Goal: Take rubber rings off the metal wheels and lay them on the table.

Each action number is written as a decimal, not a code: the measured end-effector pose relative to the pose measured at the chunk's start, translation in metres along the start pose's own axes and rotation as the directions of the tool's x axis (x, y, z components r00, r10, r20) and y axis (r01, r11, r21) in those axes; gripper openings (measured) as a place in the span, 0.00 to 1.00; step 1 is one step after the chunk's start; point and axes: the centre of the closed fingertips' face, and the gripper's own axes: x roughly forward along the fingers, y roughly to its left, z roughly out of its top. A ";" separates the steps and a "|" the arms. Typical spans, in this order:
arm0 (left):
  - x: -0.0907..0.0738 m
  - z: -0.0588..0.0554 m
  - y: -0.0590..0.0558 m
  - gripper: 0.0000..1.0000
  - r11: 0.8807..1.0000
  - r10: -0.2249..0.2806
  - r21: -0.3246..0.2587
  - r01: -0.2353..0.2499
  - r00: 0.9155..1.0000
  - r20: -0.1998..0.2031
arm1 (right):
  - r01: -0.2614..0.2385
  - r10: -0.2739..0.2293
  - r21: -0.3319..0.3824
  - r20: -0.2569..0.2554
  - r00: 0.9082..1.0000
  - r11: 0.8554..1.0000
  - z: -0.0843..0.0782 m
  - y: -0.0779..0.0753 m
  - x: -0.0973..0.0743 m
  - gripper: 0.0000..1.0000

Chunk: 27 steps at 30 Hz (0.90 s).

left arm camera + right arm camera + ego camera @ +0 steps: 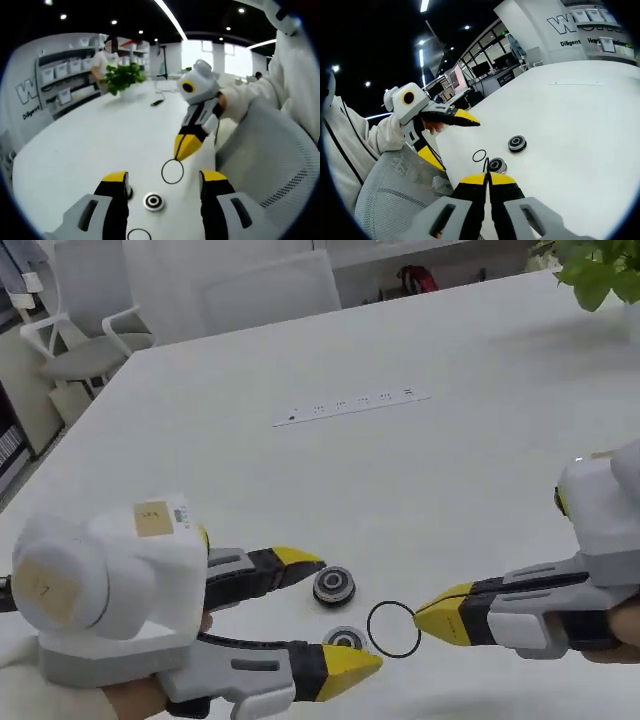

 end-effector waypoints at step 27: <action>-0.098 -0.005 0.023 0.85 0.994 0.109 0.027 -0.108 0.994 -0.016 | 0.138 -0.137 -0.010 0.048 0.989 0.990 0.012 0.034 -0.048 0.00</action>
